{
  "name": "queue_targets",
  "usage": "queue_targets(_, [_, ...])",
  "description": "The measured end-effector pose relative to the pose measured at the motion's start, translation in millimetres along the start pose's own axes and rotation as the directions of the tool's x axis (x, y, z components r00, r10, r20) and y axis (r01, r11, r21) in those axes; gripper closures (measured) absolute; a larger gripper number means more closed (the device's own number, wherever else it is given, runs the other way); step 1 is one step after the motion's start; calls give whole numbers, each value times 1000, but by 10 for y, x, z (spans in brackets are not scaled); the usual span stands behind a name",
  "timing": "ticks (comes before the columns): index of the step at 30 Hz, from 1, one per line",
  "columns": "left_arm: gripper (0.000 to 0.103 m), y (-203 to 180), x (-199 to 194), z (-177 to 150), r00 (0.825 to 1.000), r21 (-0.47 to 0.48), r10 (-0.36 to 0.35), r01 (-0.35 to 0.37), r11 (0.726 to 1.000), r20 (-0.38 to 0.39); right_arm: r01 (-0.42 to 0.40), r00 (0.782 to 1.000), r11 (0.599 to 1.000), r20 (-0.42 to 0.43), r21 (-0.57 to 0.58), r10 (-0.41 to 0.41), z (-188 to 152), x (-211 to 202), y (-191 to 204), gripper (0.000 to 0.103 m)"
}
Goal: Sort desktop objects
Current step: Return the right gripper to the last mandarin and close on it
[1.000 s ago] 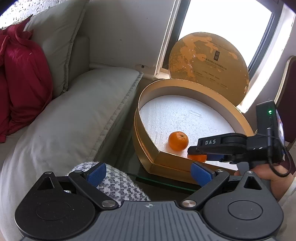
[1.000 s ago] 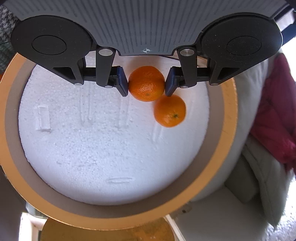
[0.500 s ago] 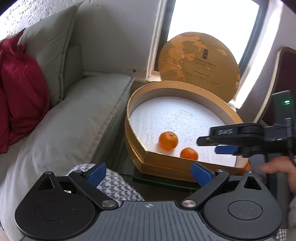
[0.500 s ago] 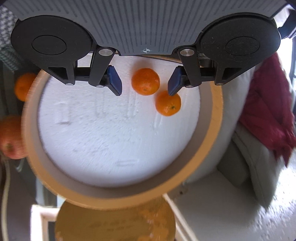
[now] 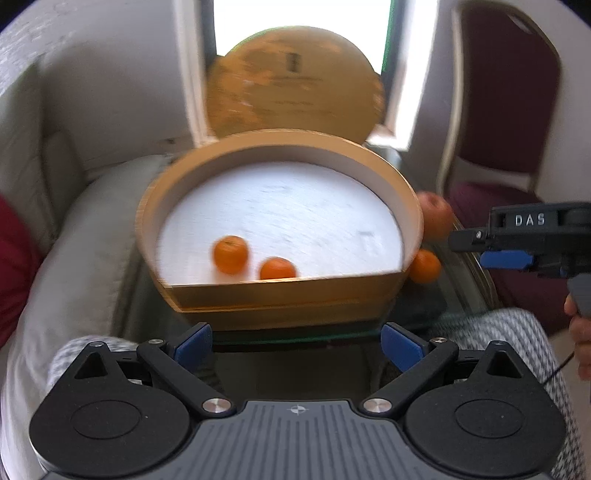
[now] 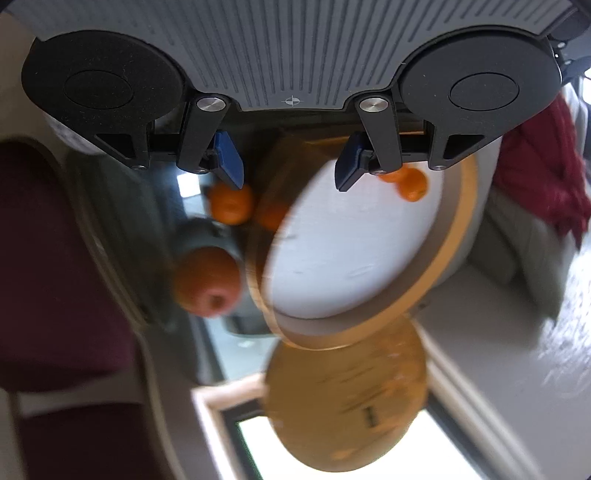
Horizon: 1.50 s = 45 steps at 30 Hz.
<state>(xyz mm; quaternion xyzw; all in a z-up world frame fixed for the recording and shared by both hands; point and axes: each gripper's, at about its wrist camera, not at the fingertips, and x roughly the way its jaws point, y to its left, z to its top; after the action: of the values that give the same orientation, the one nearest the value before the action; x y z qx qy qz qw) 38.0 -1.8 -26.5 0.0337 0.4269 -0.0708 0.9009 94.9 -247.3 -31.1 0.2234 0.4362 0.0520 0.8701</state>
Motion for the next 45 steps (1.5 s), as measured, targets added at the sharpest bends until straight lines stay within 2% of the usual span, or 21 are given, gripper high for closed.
queue_targets(4, [4,-182,101,-25,999,49,-13,14,999,-39,21,1000,999,-17,28,-21,-63,25,-257,43])
queue_targets(10, [4,-276,236,-12,997,68,-7,12,998,-76,16,998,1000,-54,-5,-17,-104,201,-346,44])
queue_targets(16, [4,-285,375,-11,993,59,16,-9,998,-114,51,997,983,-48,-174,-61,-130,362,-213,44])
queue_targets(20, [4,-274,436,-2,991,52,26,-19,998,-128,47,996,965,-61,-258,-65,-122,484,-151,44])
queue_targets(24, [4,-272,488,-12,989,52,25,-18,998,-144,72,993,933,-64,-353,-100,-93,649,-81,44])
queue_targets(28, [4,-240,536,-26,986,39,31,-25,999,-161,118,986,879,-52,-463,-160,-71,831,-33,43])
queue_targets(33, [4,-208,589,-26,984,18,36,-33,999,-177,103,980,834,-86,-542,-177,-25,1030,-26,41])
queue_targets(39, [4,-203,631,-21,982,12,35,-34,999,-187,101,976,777,-88,-622,-197,-1,1177,48,40])
queue_targets(45, [4,-173,632,-20,981,-1,32,-33,999,-191,112,974,728,-70,-676,-215,-31,1253,90,55])
